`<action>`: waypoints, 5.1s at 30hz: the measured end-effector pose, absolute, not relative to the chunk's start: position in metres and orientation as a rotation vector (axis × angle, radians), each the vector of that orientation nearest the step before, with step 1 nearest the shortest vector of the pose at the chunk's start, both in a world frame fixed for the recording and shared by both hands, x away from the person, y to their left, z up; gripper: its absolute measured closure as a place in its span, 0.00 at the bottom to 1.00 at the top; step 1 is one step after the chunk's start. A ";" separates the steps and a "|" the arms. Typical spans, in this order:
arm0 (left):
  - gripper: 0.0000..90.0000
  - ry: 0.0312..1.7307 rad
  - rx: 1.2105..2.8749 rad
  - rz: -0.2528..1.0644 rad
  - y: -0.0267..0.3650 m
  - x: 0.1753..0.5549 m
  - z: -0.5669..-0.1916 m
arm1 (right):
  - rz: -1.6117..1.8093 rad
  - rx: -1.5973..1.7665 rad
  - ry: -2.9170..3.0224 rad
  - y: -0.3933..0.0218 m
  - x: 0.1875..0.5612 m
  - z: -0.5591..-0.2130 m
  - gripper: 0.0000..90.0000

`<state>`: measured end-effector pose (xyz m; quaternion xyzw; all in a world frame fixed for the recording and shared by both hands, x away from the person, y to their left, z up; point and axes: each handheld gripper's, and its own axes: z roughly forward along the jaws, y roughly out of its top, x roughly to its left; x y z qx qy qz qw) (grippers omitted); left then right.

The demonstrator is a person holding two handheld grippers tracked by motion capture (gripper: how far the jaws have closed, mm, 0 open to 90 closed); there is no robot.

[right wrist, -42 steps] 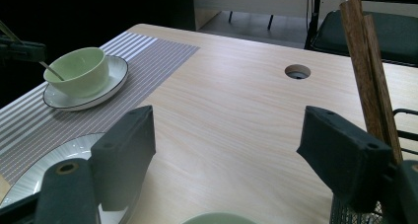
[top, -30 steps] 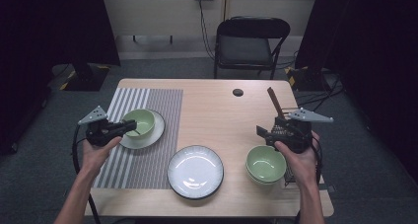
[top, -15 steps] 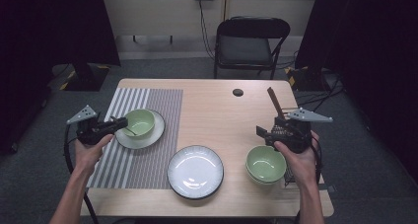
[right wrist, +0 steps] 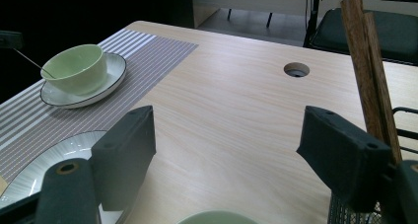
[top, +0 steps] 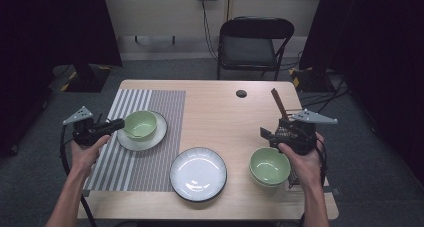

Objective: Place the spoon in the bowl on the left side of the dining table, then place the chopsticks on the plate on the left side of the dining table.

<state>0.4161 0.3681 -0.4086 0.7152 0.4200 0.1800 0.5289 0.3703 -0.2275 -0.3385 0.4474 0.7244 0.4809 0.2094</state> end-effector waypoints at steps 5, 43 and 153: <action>0.89 1.012 1.704 0.435 0.371 0.417 -0.409 | 1.337 1.244 2.016 -0.227 0.370 -0.339 0.24; 0.82 1.080 1.736 0.433 0.391 0.415 -0.434 | 1.342 1.246 2.017 -0.229 0.370 -0.338 0.24; 0.23 0.930 2.151 0.418 0.260 0.374 -0.501 | 1.201 1.344 1.992 -0.246 0.442 -0.331 0.38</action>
